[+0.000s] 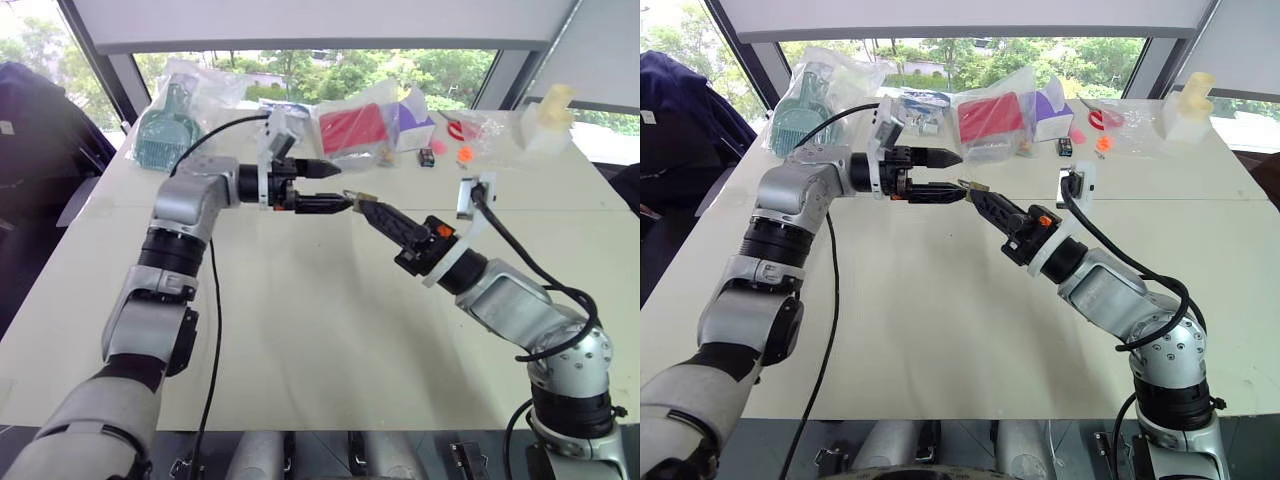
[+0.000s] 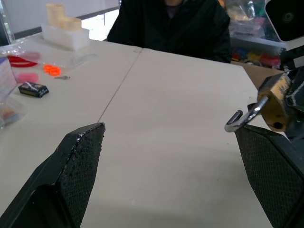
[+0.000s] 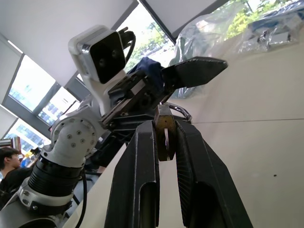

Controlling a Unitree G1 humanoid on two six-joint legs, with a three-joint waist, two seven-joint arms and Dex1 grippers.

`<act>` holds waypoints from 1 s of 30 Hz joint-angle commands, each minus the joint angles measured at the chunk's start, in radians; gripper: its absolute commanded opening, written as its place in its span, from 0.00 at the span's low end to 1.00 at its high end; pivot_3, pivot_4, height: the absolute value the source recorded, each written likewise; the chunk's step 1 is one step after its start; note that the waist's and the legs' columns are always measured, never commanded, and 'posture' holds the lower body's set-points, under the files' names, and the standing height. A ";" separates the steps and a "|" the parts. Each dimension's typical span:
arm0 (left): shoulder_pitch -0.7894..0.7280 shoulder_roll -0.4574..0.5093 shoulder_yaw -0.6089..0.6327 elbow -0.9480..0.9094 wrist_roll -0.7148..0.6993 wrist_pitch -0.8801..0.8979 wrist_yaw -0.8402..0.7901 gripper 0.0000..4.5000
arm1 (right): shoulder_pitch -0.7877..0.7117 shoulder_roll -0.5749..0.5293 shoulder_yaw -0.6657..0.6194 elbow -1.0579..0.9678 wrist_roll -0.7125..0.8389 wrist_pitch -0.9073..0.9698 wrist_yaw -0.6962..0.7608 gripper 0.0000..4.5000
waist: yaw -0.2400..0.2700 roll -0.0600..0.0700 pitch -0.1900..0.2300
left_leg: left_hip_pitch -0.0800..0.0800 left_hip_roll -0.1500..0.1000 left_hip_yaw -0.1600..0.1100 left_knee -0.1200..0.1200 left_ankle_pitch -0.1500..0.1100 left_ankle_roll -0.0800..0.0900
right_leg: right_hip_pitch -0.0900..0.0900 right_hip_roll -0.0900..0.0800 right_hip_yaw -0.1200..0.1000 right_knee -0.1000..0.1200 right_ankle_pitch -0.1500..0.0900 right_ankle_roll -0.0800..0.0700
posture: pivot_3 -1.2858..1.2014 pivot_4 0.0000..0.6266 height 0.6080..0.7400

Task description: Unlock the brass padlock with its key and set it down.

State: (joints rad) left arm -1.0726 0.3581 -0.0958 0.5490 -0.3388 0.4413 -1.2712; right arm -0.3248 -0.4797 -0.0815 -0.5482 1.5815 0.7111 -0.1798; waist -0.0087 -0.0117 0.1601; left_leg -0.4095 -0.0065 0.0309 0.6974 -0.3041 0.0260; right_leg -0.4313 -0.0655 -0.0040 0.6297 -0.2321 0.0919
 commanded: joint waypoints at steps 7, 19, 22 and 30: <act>-0.080 -0.048 0.040 0.041 -0.002 -0.060 0.051 1.00 | 0.013 0.012 0.017 -0.058 0.029 -0.007 0.002 0.00 | -0.001 0.000 0.000 | 0.000 0.000 0.000 0.000 0.000 0.000 | 0.000 0.000 0.000 0.000 0.000 0.000 | 0.52 0.24 1.00; 0.109 0.129 -0.016 -0.114 0.024 0.073 -0.032 1.00 | 0.052 -0.004 -0.101 0.079 0.117 -0.045 -0.070 0.00 | -0.004 0.000 0.000 | 0.000 0.000 0.000 -0.001 0.000 0.000 | -0.001 0.000 0.000 0.000 0.000 0.000 | 0.52 0.24 1.00; 0.188 0.176 -0.007 -0.286 -0.037 0.209 -0.048 1.00 | 0.073 -0.026 -0.090 0.167 0.155 0.002 -0.090 0.00 | -0.002 0.000 0.000 | 0.000 0.000 0.000 -0.001 0.000 0.000 | -0.001 -0.001 0.000 0.000 -0.001 -0.001 | 0.52 0.24 1.00; 0.360 0.276 0.042 -0.662 -0.226 0.489 0.006 1.00 | 0.005 -0.023 -0.018 0.445 0.186 0.171 -0.111 0.00 | -0.007 0.005 0.003 | 0.000 -0.001 0.000 -0.001 0.000 -0.001 | -0.001 -0.005 0.000 -0.001 -0.003 -0.005 | 0.52 0.24 1.00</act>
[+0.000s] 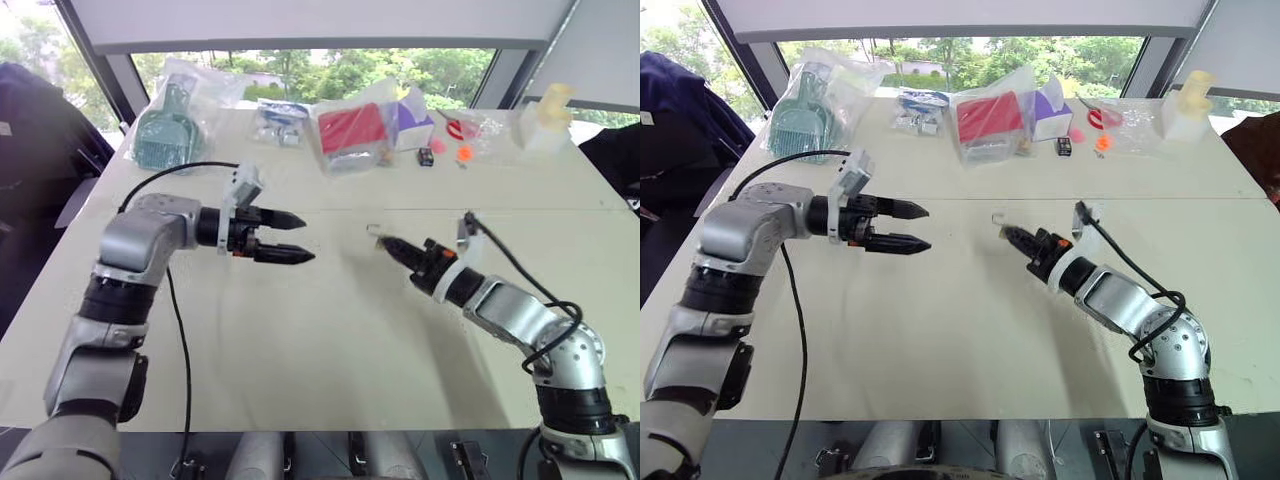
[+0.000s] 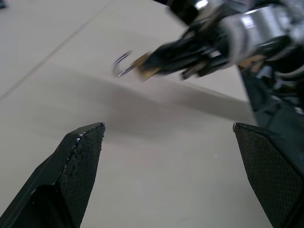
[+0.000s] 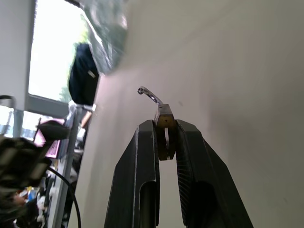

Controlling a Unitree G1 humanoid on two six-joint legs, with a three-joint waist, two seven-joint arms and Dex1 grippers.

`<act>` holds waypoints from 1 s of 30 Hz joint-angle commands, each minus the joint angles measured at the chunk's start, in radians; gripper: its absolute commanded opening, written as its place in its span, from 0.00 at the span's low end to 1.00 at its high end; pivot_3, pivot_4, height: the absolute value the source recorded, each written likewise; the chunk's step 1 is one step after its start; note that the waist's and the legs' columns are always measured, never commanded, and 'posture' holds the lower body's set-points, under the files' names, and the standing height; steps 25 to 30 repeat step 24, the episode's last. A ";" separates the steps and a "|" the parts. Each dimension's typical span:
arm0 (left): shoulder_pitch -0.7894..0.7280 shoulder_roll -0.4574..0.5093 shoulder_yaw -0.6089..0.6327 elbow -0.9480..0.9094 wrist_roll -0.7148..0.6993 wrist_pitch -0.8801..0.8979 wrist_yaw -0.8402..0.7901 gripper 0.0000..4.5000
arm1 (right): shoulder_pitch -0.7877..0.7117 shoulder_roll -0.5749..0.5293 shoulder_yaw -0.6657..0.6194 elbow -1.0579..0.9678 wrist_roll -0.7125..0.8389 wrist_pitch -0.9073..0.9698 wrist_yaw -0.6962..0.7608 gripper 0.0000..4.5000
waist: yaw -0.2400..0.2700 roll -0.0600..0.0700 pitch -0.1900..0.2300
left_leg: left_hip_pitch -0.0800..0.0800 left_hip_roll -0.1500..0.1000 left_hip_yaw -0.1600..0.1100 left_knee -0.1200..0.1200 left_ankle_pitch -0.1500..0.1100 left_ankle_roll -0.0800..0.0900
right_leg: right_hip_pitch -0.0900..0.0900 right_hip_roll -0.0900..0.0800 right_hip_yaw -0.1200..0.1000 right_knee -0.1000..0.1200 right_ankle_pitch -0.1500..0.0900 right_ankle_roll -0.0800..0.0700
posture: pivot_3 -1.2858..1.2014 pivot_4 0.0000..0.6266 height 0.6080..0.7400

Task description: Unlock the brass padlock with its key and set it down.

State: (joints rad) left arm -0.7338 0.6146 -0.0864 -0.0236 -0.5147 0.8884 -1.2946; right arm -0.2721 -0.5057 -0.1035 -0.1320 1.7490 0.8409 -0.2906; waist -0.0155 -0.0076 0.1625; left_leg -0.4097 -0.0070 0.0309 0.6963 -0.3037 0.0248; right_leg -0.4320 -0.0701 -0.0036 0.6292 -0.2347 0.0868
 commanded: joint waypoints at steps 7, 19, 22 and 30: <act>0.110 0.031 -0.002 -0.172 -0.031 -0.022 0.101 1.00 | -0.086 0.014 0.029 0.181 -0.027 0.160 -0.018 0.32 | 0.005 0.002 0.001 | 0.000 0.000 0.000 -0.003 0.000 -0.001 | -0.001 0.000 0.000 0.000 0.000 -0.001 | 0.52 0.24 1.00; 0.153 0.065 0.012 -0.138 -0.027 -0.088 0.140 1.00 | 0.066 -0.310 -0.008 -0.135 -0.427 0.242 0.178 0.99 | 0.035 0.003 0.000 | 0.000 -0.003 0.000 -0.003 0.000 -0.001 | 0.002 -0.003 -0.001 -0.005 -0.001 -0.001 | 0.52 0.24 1.00; 0.161 0.069 0.024 -0.135 -0.037 -0.085 0.149 1.00 | 0.169 -0.391 -0.096 -0.238 -0.473 0.195 0.337 0.99 | 0.030 0.003 0.000 | -0.001 -0.004 0.000 -0.004 0.000 0.000 | 0.002 -0.005 -0.002 -0.010 -0.001 -0.001 | 0.52 0.24 1.00; 0.170 0.073 0.033 -0.136 -0.045 -0.074 0.157 1.00 | 0.242 -0.406 -0.165 -0.294 -0.517 0.127 0.462 0.99 | 0.028 0.002 0.000 | -0.002 -0.004 0.001 -0.005 -0.001 0.002 | 0.003 -0.005 -0.002 -0.013 0.000 -0.001 | 0.52 0.24 1.00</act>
